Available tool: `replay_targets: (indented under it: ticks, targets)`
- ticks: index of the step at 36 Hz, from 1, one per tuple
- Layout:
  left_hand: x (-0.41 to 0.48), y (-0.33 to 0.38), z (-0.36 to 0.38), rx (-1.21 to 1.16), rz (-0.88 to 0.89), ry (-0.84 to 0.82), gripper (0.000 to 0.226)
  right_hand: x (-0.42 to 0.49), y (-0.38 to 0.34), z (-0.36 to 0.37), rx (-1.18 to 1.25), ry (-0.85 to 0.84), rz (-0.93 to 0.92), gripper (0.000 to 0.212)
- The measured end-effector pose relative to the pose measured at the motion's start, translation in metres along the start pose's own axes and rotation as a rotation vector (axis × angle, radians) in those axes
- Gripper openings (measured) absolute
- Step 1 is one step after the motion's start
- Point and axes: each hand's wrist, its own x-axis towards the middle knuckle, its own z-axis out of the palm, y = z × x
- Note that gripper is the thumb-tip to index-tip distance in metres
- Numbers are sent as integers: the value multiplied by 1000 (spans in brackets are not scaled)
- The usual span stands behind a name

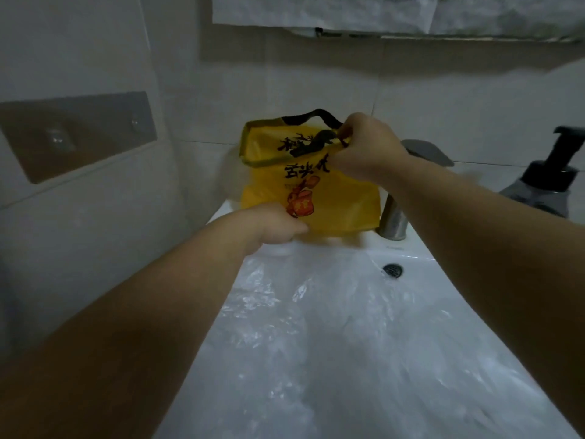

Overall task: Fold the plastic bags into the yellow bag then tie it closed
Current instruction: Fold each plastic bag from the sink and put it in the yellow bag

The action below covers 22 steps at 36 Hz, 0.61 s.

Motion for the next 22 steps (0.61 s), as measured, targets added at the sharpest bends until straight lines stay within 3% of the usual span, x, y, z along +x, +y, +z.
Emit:
replay_targets:
  ticks: [4, 8, 16, 19, 22]
  targets:
    - [-7, 3, -2, -66, 58, 57, 15, -17, -1, -3, 67, -111, -120, 66]
    - [-21, 6, -7, -136, 85, 129, 25, -41, -6, -16, 56, -82, -207, 72]
    - [-73, 6, 7, -210, 196, 253, 27, -98, -9, -30, 116, 123, -116, 45]
    - [-96, 5, 29, -251, 212, 313, 34, -124, -3, -24, 136, 85, -33, 34]
    - [-123, 1, 64, -261, 214, 324, 35, -161, 9, -11, 103, -66, 38, 32]
